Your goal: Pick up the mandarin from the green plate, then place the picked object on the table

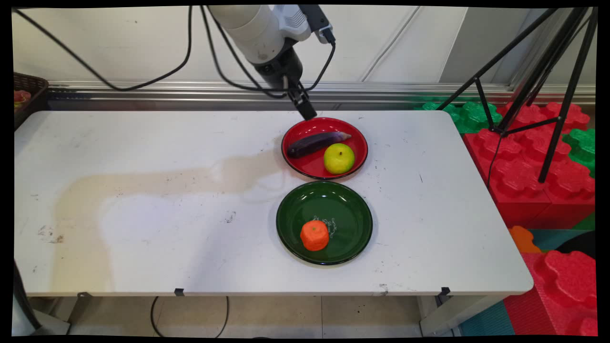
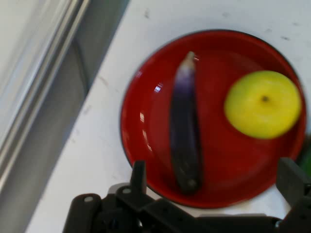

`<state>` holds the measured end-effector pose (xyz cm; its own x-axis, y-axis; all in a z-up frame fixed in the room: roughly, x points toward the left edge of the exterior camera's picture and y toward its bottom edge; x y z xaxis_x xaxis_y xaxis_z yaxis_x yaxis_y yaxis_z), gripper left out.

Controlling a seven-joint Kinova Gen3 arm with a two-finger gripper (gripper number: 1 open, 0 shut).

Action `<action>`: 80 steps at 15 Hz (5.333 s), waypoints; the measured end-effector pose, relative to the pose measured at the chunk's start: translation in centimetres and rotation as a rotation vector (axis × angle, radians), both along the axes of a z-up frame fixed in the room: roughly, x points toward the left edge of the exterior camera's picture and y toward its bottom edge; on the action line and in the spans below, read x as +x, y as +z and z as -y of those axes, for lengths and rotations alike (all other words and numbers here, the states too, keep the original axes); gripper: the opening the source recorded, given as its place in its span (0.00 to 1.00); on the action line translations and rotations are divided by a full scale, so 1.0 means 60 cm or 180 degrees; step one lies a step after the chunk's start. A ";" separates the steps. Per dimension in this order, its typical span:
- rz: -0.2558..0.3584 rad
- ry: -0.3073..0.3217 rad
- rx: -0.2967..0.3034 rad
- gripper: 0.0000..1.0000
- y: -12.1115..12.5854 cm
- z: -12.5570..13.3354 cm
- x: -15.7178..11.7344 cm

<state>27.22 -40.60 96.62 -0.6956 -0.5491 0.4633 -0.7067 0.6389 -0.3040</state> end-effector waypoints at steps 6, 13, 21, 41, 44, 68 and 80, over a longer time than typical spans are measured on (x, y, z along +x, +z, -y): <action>0.0031 -0.0063 0.0256 1.00 0.014 -0.112 -0.044; 0.0147 -0.0083 0.0620 1.00 -0.027 -0.203 -0.121; 0.0223 -0.0040 0.0869 1.00 -0.099 -0.222 -0.171; 0.0262 -0.0177 0.0977 0.00 -0.258 -0.198 -0.210; 0.0243 -0.0219 0.0952 0.00 -0.260 -0.198 -0.208; 0.0501 -0.0297 0.0624 0.00 0.002 -0.223 0.013; 0.0651 0.0380 0.0486 0.00 -0.030 -0.085 0.178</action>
<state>37.90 -35.47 94.84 -0.6923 -0.6854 0.2257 -0.7137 0.6041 -0.3547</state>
